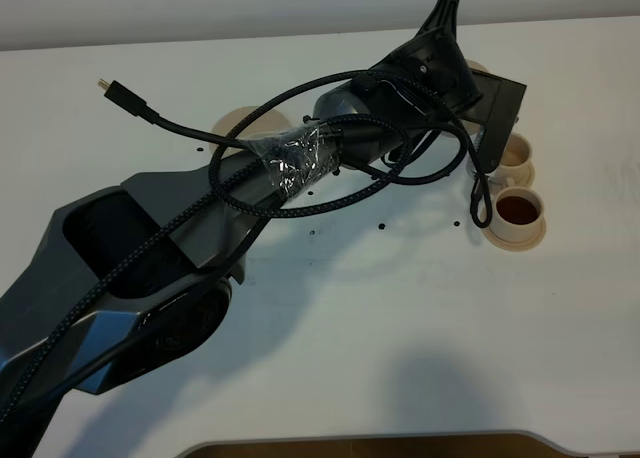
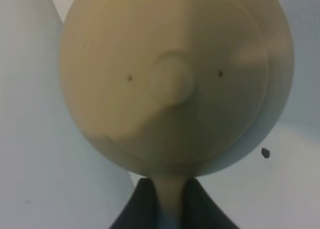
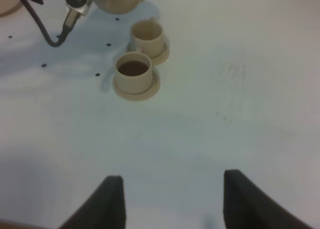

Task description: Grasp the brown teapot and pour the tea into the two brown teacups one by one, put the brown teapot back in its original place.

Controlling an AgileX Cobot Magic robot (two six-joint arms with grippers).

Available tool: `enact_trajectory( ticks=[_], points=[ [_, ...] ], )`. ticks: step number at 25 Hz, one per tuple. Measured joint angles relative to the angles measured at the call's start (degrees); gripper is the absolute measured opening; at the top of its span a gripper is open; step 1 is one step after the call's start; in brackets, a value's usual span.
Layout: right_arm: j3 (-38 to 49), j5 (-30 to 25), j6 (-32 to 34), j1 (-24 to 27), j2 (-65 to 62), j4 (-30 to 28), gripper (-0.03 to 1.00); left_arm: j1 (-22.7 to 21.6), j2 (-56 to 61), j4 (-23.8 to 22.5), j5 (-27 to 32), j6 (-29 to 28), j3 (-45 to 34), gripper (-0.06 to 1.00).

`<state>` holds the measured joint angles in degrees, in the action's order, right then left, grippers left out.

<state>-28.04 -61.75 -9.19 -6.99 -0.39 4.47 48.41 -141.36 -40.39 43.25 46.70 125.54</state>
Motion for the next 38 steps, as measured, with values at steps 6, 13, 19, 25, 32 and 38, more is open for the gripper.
enact_trajectory(
  ticks=[6,13,19,25,32,38],
  points=[
    [0.0,0.0,-0.06,0.0,0.0,0.0,0.44,1.43,-0.54,-4.59,0.26,-0.18,0.0,0.13],
    [0.0,0.0,-0.06,0.0,0.0,0.0,0.44,2.44,-2.32,-9.57,0.71,-3.34,0.0,0.13],
    [0.0,0.0,-0.06,0.0,0.0,0.0,0.44,2.89,-2.88,-12.39,0.32,-5.53,0.0,0.13],
    [0.0,0.0,-0.06,0.0,0.0,0.0,0.44,3.76,-2.9,-15.16,0.05,-5.71,0.0,0.13],
    [0.0,0.0,-0.06,0.0,0.0,0.0,0.44,4.2,-2.9,-17.13,-0.15,-5.64,0.0,0.13],
    [0.0,0.0,-0.06,0.0,0.0,0.0,0.44,4.62,-3.18,-19.53,-0.21,-5.57,0.0,0.13]
  ],
)
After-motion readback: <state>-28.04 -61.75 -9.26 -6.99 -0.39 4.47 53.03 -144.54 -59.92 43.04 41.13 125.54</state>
